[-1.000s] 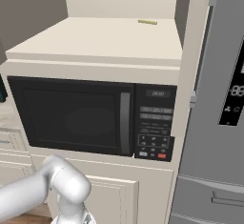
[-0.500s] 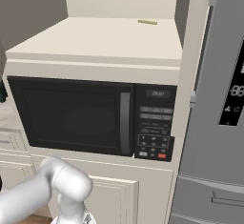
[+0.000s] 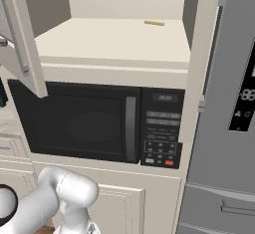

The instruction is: Pick the avocado and bread from the counter and place them on the plate. Then pick the jam from the cabinet and place it next to the plate. Lastly close the cabinet door.

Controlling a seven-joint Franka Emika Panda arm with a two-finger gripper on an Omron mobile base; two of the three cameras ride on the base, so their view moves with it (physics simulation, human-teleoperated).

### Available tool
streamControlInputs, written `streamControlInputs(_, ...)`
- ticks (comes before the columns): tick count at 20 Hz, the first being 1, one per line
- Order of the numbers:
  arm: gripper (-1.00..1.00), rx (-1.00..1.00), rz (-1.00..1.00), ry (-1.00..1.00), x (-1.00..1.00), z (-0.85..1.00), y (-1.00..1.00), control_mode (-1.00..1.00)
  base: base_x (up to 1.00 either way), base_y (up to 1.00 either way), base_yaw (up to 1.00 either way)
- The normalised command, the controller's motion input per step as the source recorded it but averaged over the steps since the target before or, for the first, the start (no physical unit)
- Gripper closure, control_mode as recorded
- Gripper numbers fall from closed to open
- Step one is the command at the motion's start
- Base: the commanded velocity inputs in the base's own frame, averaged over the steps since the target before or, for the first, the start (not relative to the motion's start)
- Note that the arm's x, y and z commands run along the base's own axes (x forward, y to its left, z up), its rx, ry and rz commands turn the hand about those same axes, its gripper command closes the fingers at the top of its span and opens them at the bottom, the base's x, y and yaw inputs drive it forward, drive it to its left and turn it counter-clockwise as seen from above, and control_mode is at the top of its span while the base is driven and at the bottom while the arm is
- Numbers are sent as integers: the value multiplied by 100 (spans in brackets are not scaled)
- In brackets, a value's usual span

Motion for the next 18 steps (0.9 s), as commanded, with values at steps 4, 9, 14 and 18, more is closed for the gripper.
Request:
streamControlInputs(4,-100,12,30,26,13,0,-83,-100,0,0,0)
streamControlInputs(9,-100,17,36,20,22,0,-86,-100,0,0,0)
streamControlInputs(14,-100,21,40,16,60,-1,-89,-100,0,0,0)
streamControlInputs(18,-100,18,43,13,98,-16,-69,-100,0,0,0)
